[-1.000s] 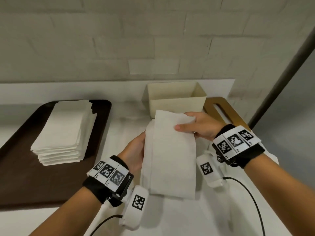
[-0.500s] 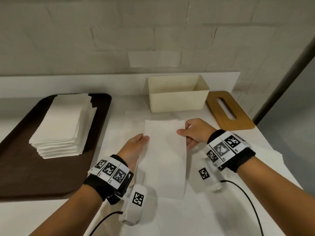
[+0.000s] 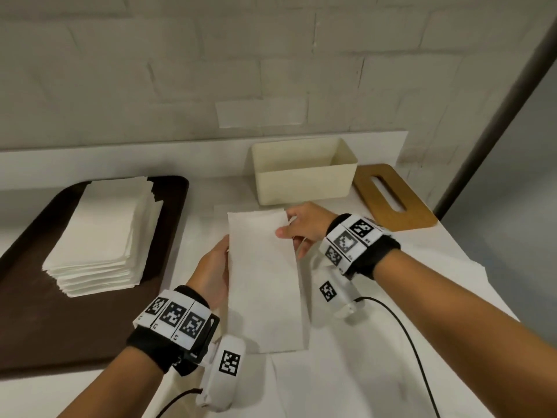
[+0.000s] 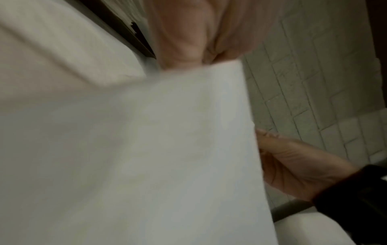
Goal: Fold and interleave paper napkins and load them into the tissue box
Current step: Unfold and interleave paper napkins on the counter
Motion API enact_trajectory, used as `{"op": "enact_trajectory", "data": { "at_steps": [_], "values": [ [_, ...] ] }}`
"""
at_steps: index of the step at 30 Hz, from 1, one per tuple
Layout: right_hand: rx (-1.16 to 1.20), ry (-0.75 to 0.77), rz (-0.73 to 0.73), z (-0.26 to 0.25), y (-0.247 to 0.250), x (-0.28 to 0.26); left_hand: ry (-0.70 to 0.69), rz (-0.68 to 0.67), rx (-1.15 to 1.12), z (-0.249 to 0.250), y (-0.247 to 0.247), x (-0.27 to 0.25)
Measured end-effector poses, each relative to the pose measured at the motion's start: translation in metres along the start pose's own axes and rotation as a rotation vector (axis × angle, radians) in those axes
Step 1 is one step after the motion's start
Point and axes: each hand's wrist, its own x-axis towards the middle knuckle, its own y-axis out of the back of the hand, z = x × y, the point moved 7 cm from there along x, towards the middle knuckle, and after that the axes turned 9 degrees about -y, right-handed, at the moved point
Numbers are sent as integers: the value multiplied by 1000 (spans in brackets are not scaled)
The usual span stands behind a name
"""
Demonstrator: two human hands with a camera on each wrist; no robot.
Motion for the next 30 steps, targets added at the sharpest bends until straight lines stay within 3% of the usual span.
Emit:
{"op": "enact_trajectory", "data": {
  "at_steps": [5,9,11,16,24,30],
  "values": [
    [93,-6,69,5,4,13,43,-22,163,-4,10,-6],
    [-426,-9,254,6,29,25,49,98,236,-7,48,-4],
    [-562,-9,227,8,27,33,51,155,196,-5,63,-3],
    [-635,-3,122,8,5,52,48,213,65,-6,83,-6],
    [-877,-82,200,-3,9,61,85,218,-41,-16,86,-4],
    [-779,-67,184,-1,12,67,118,215,-65,-21,81,-1]
  ]
}}
